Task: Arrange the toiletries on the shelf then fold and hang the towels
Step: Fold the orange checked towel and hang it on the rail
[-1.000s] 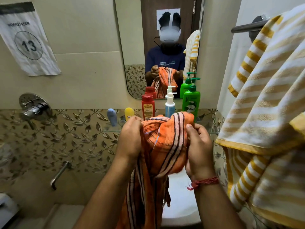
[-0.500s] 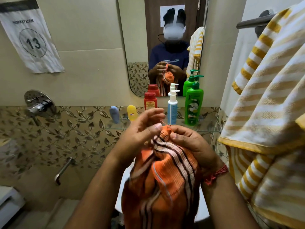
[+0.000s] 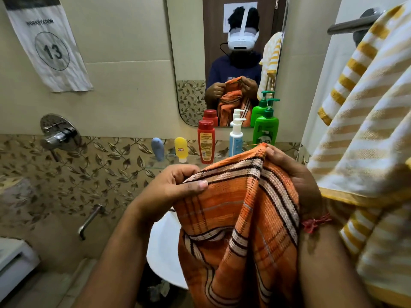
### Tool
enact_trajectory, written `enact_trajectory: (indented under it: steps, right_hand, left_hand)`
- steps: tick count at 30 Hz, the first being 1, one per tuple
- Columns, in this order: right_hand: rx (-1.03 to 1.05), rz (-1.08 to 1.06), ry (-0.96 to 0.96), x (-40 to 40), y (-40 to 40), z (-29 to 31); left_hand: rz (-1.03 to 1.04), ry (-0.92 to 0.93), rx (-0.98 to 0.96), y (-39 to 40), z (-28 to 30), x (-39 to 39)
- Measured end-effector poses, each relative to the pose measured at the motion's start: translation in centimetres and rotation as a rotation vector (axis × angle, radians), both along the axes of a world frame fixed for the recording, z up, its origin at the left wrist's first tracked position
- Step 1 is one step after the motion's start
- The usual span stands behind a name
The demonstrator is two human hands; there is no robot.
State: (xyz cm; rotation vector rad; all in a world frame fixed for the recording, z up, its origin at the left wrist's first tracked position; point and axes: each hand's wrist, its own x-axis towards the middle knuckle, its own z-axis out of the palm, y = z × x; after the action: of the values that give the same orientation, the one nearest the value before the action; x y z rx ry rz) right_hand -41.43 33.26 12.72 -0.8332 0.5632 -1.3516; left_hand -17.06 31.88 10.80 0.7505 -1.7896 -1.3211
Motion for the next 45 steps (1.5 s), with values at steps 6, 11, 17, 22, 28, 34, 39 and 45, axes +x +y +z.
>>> enact_trajectory:
  steps: [6, 11, 17, 22, 28, 34, 39, 45]
  right_hand:
    - [-0.12, 0.085, 0.102, 1.8, 1.6, 0.0]
    - [-0.275, 0.14, 0.55, 2.8, 3.2, 2.8]
    - [-0.371, 0.043, 0.719, 2.7, 3.7, 4.4]
    - [-0.068, -0.529, 0.077, 0.5, 2.5, 4.8]
    - [-0.429, -0.116, 1.339, 3.3, 3.1, 4.3]
    - [-0.557, 0.017, 1.346, 5.3, -0.3, 3.2]
    - [-0.299, 0.069, 0.937, 5.1, -2.8, 3.5]
    - [-0.085, -0.221, 0.435, 3.7, -3.9, 4.0]
  left_hand:
    - [0.045, 0.095, -0.091, 0.8, 3.2, -1.9]
    - [0.083, 0.101, -0.107, 1.3, 4.6, -3.5]
    - [0.088, 0.108, -0.012, 0.7, 3.3, -1.8]
    - [-0.069, -0.008, 0.209, 0.4, -0.8, 0.9]
    - [-0.042, 0.02, 0.084, 1.0, 1.7, -0.7]
    - [0.043, 0.08, 0.011, 0.2, 3.6, -0.5]
    - [0.101, 0.034, 0.148, -1.3, 0.3, 2.9]
    - [-0.006, -0.092, 0.324, -2.5, -3.3, 8.8]
